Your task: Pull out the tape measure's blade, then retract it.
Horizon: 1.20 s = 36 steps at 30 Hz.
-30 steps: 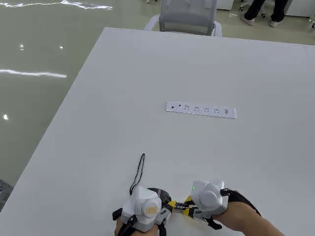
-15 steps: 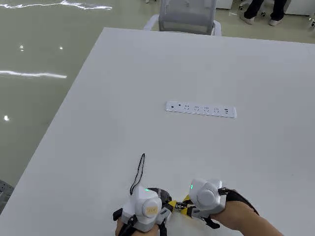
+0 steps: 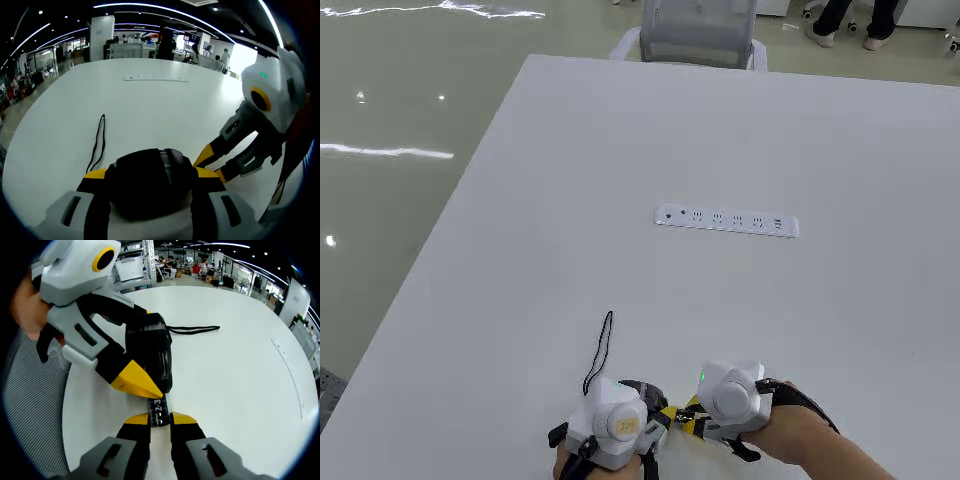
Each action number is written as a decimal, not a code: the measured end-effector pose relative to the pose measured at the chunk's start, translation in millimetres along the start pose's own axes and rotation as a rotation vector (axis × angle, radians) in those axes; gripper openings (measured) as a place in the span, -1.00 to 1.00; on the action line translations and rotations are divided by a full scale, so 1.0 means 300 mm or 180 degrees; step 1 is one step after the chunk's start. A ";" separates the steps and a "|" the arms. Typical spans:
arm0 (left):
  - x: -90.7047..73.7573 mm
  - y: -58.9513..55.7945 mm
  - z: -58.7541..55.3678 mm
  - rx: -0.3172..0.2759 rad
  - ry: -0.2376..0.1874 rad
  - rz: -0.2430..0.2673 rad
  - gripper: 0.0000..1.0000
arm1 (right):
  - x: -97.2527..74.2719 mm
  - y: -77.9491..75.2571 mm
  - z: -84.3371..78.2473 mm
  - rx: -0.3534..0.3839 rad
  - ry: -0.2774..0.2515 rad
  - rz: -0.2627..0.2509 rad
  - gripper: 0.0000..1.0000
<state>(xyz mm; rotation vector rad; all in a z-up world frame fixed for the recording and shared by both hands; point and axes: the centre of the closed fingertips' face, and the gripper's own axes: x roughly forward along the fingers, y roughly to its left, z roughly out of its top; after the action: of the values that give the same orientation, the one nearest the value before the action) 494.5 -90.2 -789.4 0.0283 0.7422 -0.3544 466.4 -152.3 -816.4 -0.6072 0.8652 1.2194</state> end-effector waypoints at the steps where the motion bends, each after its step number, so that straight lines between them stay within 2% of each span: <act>1: 0.000 0.000 0.000 0.0001 -0.0002 0.0001 0.25 | 0.000 0.002 0.002 -0.0004 -0.0002 0.0000 -0.72; 36: 0.003 0.000 -0.001 -0.0006 -0.0009 -0.0016 0.25 | 0.018 0.004 0.030 -0.0075 -0.0056 0.0020 -0.73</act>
<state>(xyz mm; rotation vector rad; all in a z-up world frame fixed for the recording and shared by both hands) 495.1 -90.5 -790.2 0.0241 0.7400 -0.3584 467.9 -142.0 -816.0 -0.6122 0.8395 1.2402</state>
